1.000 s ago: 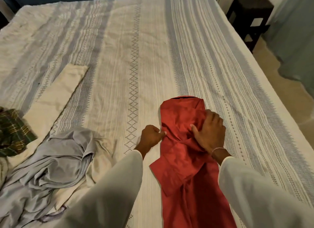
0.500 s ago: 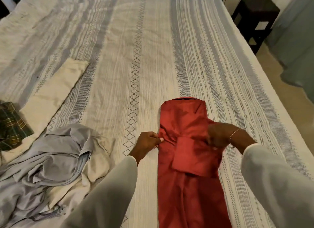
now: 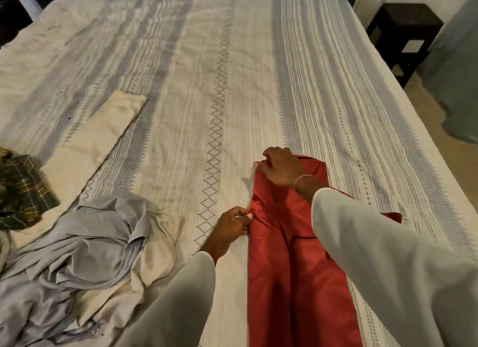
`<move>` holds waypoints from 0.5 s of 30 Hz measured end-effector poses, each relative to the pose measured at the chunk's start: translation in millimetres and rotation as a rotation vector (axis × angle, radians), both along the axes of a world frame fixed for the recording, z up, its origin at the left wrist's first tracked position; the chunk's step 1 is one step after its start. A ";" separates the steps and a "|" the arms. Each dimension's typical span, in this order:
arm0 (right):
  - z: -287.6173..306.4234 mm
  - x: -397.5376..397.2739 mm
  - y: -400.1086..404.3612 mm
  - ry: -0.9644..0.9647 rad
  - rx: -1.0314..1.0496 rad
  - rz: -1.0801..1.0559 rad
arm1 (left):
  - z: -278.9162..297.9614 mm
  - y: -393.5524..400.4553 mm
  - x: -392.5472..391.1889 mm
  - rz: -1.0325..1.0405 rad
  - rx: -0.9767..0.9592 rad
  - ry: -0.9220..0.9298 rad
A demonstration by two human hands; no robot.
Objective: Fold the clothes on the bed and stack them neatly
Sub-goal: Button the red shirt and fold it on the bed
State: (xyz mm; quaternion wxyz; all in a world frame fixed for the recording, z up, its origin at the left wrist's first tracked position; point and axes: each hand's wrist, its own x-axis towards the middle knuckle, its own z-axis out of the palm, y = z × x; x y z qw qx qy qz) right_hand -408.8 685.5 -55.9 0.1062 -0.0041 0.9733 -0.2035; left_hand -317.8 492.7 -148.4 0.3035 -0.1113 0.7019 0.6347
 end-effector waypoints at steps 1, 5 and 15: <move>0.5 -8.3 -5.2 -0.022 0.050 -0.042 | -2.2 -0.6 -0.1 -0.001 0.003 0.000; 1.4 -38.3 -12.1 -0.351 0.132 -0.029 | -6.9 -3.2 -2.0 0.003 0.006 -0.024; -38.9 -55.8 -6.8 -0.056 -0.141 0.107 | -4.6 -7.6 -1.6 -0.081 0.044 -0.039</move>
